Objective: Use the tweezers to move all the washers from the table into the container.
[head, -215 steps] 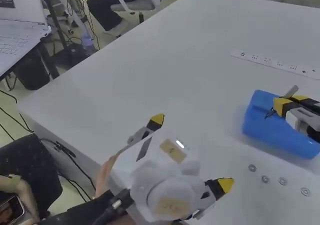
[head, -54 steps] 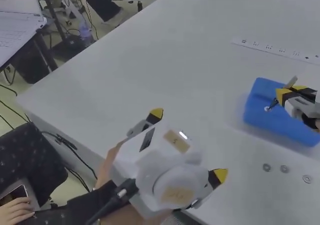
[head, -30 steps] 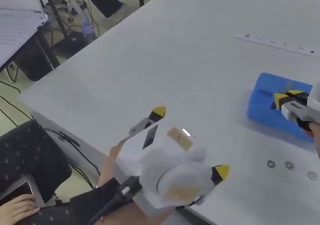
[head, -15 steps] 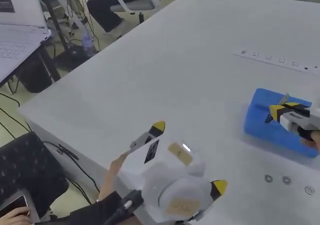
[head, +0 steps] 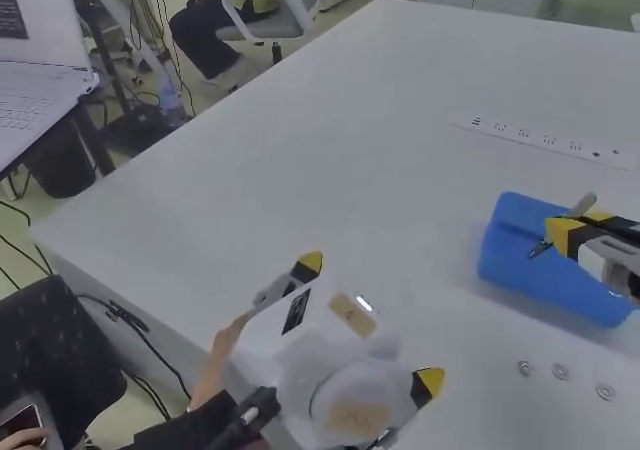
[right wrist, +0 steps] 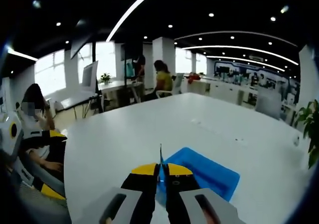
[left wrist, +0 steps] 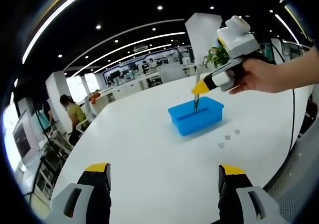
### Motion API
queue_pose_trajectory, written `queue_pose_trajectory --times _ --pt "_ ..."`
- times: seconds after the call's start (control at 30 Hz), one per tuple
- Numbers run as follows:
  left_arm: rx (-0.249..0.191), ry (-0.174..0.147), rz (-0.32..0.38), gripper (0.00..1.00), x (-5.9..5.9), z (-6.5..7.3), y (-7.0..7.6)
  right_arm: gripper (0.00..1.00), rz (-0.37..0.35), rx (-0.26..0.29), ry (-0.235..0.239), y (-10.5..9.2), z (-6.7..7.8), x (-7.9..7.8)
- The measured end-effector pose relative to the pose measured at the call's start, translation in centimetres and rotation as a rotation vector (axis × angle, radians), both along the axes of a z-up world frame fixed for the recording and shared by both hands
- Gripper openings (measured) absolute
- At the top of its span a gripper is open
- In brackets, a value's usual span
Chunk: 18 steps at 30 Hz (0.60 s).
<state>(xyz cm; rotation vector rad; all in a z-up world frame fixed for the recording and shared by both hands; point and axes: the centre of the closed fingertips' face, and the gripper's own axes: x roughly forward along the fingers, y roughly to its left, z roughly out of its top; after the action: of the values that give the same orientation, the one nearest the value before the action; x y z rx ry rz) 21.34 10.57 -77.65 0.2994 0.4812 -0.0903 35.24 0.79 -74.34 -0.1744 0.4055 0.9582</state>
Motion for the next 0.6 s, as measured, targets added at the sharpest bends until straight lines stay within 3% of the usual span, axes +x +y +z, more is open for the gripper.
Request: queue_pose_trajectory --times 0.27,0.6 --pt "0.001 -0.001 0.008 0.91 0.0 0.1 0.2 0.02 0.026 -0.027 0.043 -1.4 -1.6 -3.0" --pt "0.003 0.004 0.003 0.91 0.0 0.0 0.1 0.02 0.035 -0.074 0.102 -2.4 -4.8 -5.1"
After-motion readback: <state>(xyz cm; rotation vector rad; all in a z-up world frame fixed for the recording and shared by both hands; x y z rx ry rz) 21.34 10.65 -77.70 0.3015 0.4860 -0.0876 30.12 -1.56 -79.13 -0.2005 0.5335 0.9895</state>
